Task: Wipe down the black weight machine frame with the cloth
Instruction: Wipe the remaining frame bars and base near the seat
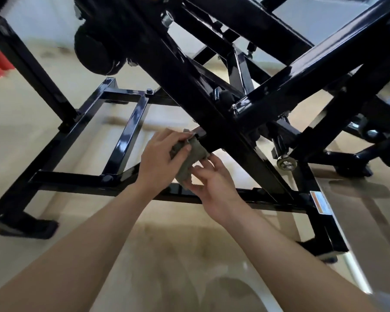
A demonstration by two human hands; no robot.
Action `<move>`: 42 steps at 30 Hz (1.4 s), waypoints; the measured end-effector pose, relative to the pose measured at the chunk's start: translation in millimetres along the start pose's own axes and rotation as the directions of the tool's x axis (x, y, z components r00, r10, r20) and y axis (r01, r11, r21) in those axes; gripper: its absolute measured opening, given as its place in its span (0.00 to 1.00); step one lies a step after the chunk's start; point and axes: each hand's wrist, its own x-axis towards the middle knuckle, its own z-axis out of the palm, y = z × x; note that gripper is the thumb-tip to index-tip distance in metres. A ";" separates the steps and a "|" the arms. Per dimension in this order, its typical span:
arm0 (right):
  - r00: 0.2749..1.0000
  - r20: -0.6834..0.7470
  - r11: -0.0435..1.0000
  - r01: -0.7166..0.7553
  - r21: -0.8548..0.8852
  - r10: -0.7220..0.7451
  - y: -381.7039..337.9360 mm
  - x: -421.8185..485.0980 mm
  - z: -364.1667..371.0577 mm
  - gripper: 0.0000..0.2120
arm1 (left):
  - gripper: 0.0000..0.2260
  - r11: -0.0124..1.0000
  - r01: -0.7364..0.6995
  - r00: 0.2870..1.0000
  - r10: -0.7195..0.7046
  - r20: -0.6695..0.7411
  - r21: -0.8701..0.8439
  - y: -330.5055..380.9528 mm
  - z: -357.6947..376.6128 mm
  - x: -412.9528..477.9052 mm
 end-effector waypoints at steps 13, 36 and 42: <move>0.992 0.019 0.992 -0.125 -0.014 0.126 25.4 14.1 1.6 0.24 | 0.10 0.916 0.196 0.980 -0.173 -0.096 0.351 -10.7 -10.4 -15.8; 0.992 0.028 0.984 -0.128 0.122 0.126 38.6 10.8 12.4 0.25 | 0.15 0.975 0.173 0.980 -0.184 0.073 0.141 -39.9 -22.4 -17.2; 0.996 -0.009 0.989 -0.090 0.119 0.092 19.4 13.2 4.2 0.24 | 0.17 0.985 0.135 0.979 -0.150 0.136 0.108 -42.8 -25.8 -16.0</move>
